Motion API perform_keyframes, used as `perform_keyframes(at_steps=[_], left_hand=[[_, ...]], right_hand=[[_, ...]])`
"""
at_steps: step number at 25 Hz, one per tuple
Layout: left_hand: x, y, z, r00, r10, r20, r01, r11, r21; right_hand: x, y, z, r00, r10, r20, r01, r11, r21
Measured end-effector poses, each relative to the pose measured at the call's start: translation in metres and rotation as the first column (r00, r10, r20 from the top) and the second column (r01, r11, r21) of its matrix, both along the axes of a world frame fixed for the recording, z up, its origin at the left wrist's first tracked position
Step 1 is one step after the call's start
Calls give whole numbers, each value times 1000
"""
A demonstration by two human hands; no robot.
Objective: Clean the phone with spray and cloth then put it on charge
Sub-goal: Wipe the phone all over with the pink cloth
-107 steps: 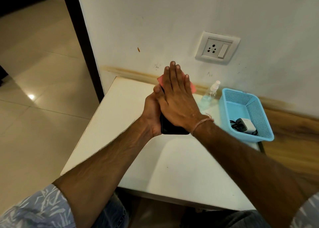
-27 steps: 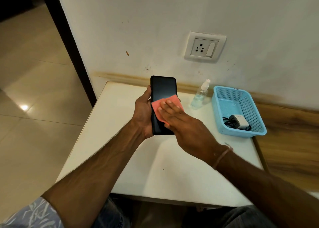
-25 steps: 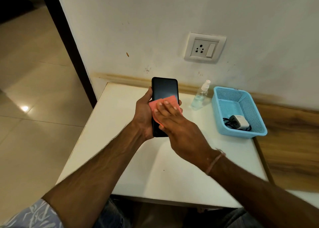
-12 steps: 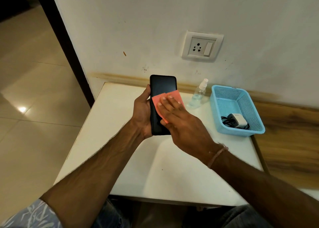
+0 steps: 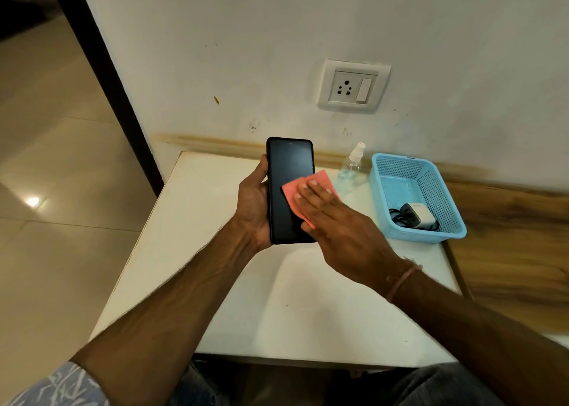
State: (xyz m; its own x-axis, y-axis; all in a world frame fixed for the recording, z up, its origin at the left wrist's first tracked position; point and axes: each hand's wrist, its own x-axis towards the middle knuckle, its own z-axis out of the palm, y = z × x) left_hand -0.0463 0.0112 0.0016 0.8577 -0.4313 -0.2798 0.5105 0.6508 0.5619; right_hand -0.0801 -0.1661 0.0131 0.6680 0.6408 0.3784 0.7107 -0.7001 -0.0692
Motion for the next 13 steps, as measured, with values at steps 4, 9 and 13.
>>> perform_keyframes(at_steps=[4,9,13], left_hand=[[-2,-1,-2,1000,22,5,-22,999,-28],[-2,1,-3,999,28,28,-25,996,-89],[1,0,-5,1000,17,14,-17,1000,-9]], right_hand=[[-10,28,-9,997,-11,-75,16,997,69],[-27,-4,-20,971,240,15,-237,965,-109],[-3,-15,-5,997,76,18,-76,997,12]])
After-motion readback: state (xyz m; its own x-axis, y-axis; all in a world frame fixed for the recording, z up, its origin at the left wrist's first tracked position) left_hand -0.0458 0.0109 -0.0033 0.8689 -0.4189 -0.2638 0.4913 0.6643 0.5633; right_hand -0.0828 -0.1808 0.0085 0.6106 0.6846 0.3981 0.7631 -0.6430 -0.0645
